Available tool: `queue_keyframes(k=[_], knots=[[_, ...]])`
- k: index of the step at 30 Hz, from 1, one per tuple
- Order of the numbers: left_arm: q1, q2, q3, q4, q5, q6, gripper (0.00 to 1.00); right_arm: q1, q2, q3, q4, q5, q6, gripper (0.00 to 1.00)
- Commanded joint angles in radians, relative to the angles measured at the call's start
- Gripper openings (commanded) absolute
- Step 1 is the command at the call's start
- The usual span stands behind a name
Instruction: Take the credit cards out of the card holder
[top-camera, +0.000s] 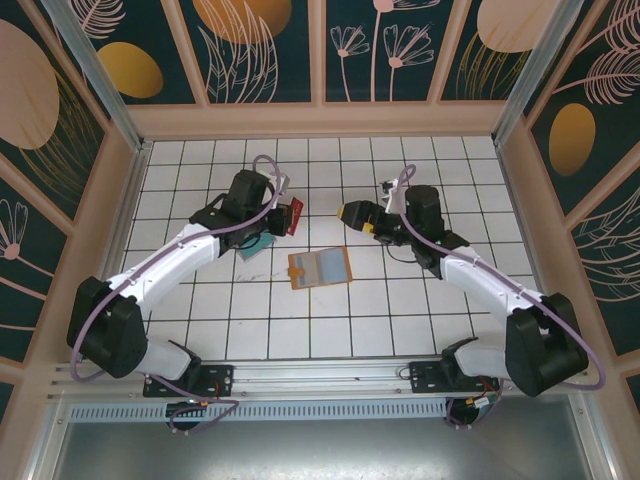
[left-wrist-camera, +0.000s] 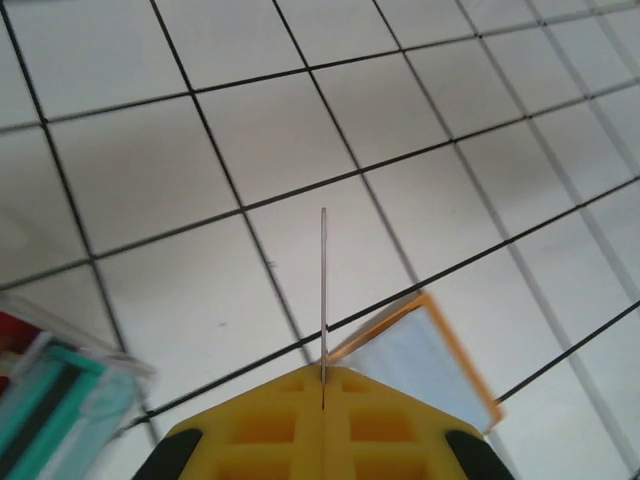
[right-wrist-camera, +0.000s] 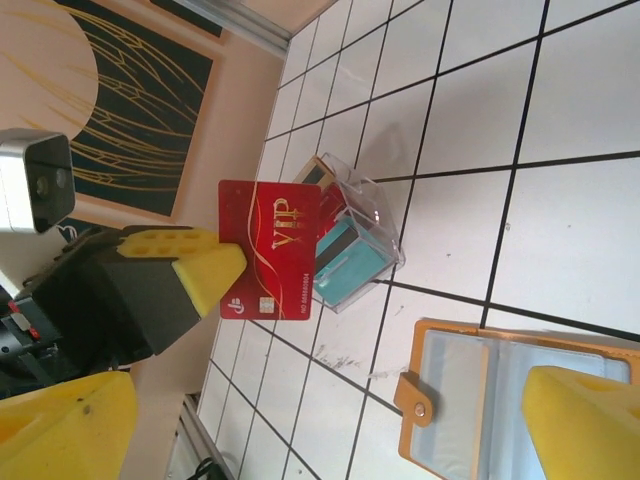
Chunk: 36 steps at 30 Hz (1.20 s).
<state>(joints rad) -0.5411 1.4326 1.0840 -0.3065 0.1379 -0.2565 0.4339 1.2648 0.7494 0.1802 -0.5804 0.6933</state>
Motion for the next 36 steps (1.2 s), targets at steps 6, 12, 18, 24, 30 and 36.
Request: queue_keyframes(k=[6, 12, 18, 24, 30, 36], knots=[[0.016, -0.041, -0.020, -0.080, -0.174, 0.425, 0.00, 0.005, -0.093, -0.001, -0.069, 0.048, -0.077, 0.99], [0.020, -0.063, -0.095, -0.020, -0.320, 0.579, 0.00, -0.006, -0.126, -0.032, -0.075, 0.044, -0.084, 0.99], [0.070, -0.085, -0.187, 0.062, -0.394, 0.705, 0.00, -0.014, -0.145, -0.050, -0.079, 0.032, -0.084, 0.99], [0.102, -0.043, -0.190, 0.112, -0.387, 0.759, 0.00, -0.019, -0.162, -0.058, -0.079, 0.025, -0.088, 0.99], [0.103, 0.005, -0.182, 0.106, -0.347, 0.797, 0.00, -0.026, -0.186, -0.071, -0.086, 0.028, -0.086, 0.99], [0.105, 0.033, -0.190, 0.124, -0.366, 0.822, 0.00, -0.037, -0.203, -0.083, -0.092, 0.027, -0.086, 0.99]])
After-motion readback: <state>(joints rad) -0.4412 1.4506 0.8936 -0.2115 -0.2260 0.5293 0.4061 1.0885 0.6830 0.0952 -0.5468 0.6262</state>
